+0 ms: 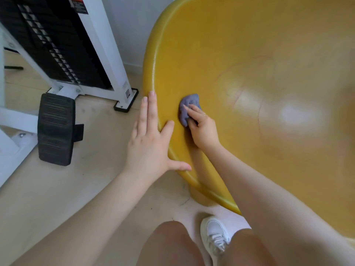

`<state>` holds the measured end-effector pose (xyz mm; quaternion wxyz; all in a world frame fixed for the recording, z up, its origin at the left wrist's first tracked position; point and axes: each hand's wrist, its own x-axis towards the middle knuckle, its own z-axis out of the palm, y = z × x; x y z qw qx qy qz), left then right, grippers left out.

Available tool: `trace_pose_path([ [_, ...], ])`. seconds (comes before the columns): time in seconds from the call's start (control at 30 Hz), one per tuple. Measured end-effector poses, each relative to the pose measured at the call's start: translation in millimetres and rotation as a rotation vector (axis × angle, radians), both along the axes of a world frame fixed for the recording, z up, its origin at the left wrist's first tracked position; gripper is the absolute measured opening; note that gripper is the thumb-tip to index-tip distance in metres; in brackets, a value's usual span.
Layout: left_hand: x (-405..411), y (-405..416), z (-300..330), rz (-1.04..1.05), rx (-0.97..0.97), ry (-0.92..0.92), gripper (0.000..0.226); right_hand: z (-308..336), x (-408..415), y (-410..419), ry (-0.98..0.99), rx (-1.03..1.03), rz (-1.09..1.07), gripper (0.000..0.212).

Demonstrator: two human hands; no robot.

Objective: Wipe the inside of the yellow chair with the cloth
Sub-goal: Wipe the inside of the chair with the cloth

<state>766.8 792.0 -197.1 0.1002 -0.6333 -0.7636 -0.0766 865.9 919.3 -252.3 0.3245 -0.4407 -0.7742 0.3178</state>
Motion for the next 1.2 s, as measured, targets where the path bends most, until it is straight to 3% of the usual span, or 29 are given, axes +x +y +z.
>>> trace_pose_path([
  [0.1, 1.1, 0.1, 2.5, 0.003, -0.029, -0.053, 0.091, -1.5, 4.5, -11.6, -0.060, -0.020, 0.001, 0.037],
  [0.27, 2.7, 1.3, -2.3, -0.006, 0.003, -0.061, 0.086, 1.7, 63.4, -73.1, -0.146, -0.068, 0.236, 0.037],
  [0.37, 2.4, 3.4, -2.3, -0.003, 0.001, -0.057, 0.088, -2.9, 70.1, -68.7, -0.179, -0.049, 0.285, 0.039],
  [0.57, 7.0, 2.9, 10.2, 0.076, -0.147, -0.062, 0.095, -25.4, 30.6, 8.6, -0.190, 0.050, 0.039, 0.040],
  [0.7, 10.4, 1.8, 12.0, 0.116, -0.147, -0.025, 0.096, -24.9, 23.8, 44.5, -0.207, 0.029, -0.022, 0.040],
  [0.8, 16.4, 1.3, 14.5, 0.130, -0.135, 0.025, 0.095, -25.1, 39.5, 21.9, -0.233, 0.068, 0.058, 0.037],
  [0.97, 46.1, -1.5, 12.4, 0.242, -0.155, 0.219, 0.104, -27.6, 117.5, -68.2, -0.185, 0.026, 0.397, 0.049],
  [1.07, 74.9, 6.7, 8.8, 0.324, -0.311, 0.272, 0.118, -26.9, 126.1, -52.2, -0.215, 0.028, 0.518, 0.041],
  [1.2, 92.1, 21.5, -5.3, 0.378, -0.491, 0.214, 0.121, -39.3, 95.5, 0.0, -0.231, 0.263, 0.502, 0.042],
])
